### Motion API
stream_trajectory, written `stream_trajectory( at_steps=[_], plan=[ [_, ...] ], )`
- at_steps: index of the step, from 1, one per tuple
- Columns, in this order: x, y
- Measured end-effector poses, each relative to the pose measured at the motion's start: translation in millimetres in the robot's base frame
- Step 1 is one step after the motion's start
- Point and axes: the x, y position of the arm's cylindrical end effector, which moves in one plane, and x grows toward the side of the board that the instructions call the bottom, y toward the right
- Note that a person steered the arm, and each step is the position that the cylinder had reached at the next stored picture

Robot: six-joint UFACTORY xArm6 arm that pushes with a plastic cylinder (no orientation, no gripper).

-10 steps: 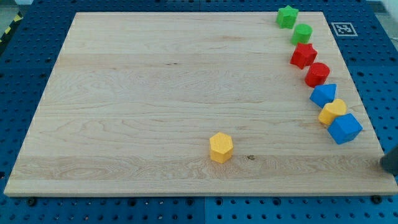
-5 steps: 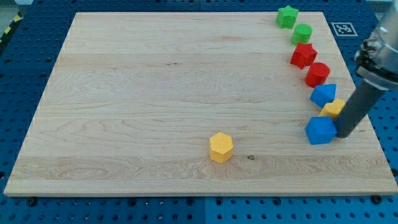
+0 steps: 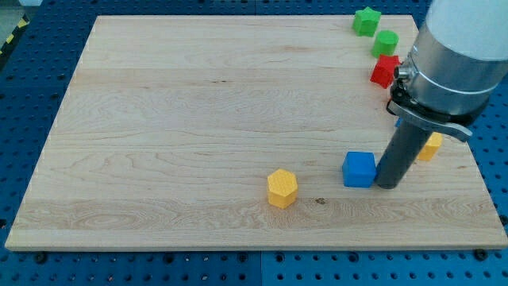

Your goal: Move the blue cube above the hexagon

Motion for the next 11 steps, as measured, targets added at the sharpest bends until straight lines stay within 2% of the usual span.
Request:
stream_trajectory(
  at_steps=[3,4,6,7,9,10,11],
  plan=[
    [0,-69],
    [11,-60],
    [-23,-51],
    [-24,-51],
    [-28,-87],
    [-24,-73],
    [-10,-1]
  ],
)
